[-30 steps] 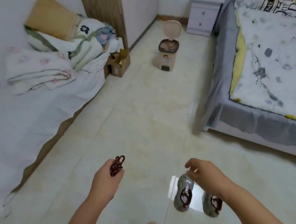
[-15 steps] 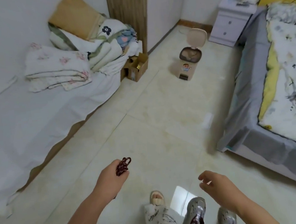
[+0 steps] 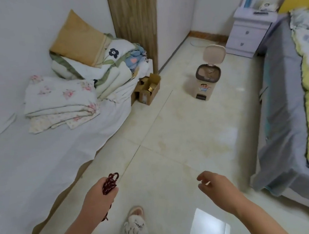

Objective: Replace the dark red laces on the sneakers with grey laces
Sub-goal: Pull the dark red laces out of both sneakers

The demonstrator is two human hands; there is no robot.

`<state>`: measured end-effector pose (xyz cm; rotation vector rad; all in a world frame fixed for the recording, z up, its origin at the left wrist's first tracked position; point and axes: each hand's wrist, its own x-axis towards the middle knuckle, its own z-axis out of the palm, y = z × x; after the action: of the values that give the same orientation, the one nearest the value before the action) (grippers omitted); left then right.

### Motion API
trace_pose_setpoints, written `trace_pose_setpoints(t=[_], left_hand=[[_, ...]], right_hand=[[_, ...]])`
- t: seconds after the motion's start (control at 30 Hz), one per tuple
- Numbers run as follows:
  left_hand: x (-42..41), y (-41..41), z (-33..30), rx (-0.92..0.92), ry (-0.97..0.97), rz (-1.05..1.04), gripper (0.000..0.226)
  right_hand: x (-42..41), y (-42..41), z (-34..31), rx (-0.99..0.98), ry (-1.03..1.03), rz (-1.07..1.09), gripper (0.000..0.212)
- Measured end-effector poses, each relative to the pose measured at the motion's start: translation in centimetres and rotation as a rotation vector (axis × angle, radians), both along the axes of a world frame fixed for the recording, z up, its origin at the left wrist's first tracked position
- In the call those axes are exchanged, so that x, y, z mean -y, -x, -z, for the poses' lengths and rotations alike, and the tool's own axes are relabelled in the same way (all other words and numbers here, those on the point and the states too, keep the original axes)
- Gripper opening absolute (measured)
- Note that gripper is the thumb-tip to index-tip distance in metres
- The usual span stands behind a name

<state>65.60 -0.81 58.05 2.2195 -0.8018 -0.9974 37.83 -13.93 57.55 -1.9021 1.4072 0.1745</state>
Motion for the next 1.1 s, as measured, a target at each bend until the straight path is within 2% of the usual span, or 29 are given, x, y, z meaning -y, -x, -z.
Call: trace_pose_setpoints(t=[0.23, 0.37, 0.57, 0.8, 0.9, 1.1], left_hand=[[10.0, -11.0, 0.9, 0.022, -0.05, 0.1, 0.011], [16.3, -14.6, 0.4, -0.009, -0.021, 0.124, 0.006], [25.8, -13.2, 1.3, -0.04, -0.048, 0.29, 0.008], [37.2, -9.5, 2.0, -0.04, -0.103, 0.475, 0.003], [42.0, -9.1, 1.5, -0.036, -0.103, 0.482, 0.006], [50.6, -10.3, 1.7, -0.033, -0.159, 0.497, 0.004]], right_hand=[[4.4, -7.0, 0.7, 0.021, -0.034, 0.226, 0.021], [6.3, -9.0, 0.9, 0.031, -0.077, 0.353, 0.014], [10.0, -8.0, 1.6, -0.023, -0.133, 0.486, 0.012], [20.5, -5.4, 2.4, -0.03, -0.1, 0.566, 0.009], [25.5, -5.0, 2.1, -0.021, -0.09, 0.577, 0.008], [36.0, -6.3, 1.5, -0.03, -0.063, 0.568, 0.021]])
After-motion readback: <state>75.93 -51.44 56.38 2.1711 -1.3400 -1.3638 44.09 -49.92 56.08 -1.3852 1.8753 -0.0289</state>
